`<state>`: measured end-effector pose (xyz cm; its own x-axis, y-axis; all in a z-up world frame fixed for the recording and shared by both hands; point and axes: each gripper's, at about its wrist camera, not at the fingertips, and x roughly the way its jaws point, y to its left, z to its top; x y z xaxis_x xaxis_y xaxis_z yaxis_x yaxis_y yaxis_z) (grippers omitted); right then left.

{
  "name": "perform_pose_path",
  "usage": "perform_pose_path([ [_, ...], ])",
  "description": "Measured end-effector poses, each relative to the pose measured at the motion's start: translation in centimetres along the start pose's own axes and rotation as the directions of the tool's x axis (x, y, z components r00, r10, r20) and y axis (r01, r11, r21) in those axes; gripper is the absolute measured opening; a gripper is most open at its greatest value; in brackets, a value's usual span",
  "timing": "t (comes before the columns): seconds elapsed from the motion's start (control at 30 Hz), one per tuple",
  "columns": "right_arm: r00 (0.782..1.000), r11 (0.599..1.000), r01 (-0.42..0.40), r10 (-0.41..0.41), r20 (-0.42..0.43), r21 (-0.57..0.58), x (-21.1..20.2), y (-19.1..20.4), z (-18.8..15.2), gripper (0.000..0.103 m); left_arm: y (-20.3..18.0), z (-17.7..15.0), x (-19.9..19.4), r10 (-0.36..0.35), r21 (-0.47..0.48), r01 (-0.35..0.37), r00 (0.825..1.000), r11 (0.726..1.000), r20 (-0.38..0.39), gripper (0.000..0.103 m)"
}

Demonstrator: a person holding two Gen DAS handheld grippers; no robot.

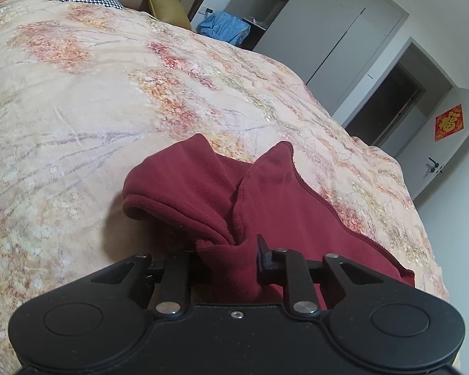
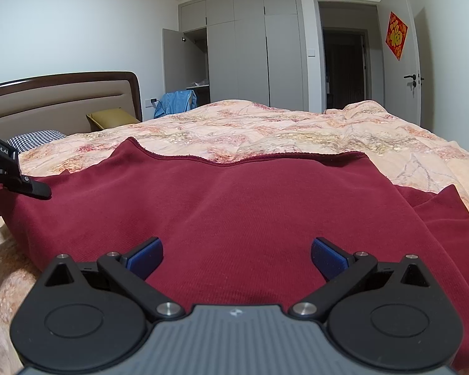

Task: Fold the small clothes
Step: 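Grasp the folded sweater edge with the left gripper and lift it over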

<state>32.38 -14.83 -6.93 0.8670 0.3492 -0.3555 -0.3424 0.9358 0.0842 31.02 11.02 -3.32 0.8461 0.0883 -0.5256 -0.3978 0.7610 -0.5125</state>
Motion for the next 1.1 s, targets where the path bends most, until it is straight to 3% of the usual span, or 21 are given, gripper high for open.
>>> perform_pose_path([
  [0.7,0.999,1.000,0.000,0.000,-0.038,0.014,-0.2,-0.2,0.9,0.103,-1.5,0.7,0.2,0.038,0.072,-0.037,0.999,0.997,-0.017,0.019],
  [0.93,1.000,0.999,0.003,-0.002,-0.027,0.044,-3.5,-0.7,0.2,0.103,-4.3,0.9,-0.8,0.062,0.189,-0.065,0.998,0.980,0.018,0.015],
  [1.1,1.000,0.999,0.019,-0.020,0.020,0.030,-7.4,-1.9,-0.8,0.103,-8.7,1.2,-2.2,0.031,0.330,-0.050,0.997,0.943,0.064,0.014],
])
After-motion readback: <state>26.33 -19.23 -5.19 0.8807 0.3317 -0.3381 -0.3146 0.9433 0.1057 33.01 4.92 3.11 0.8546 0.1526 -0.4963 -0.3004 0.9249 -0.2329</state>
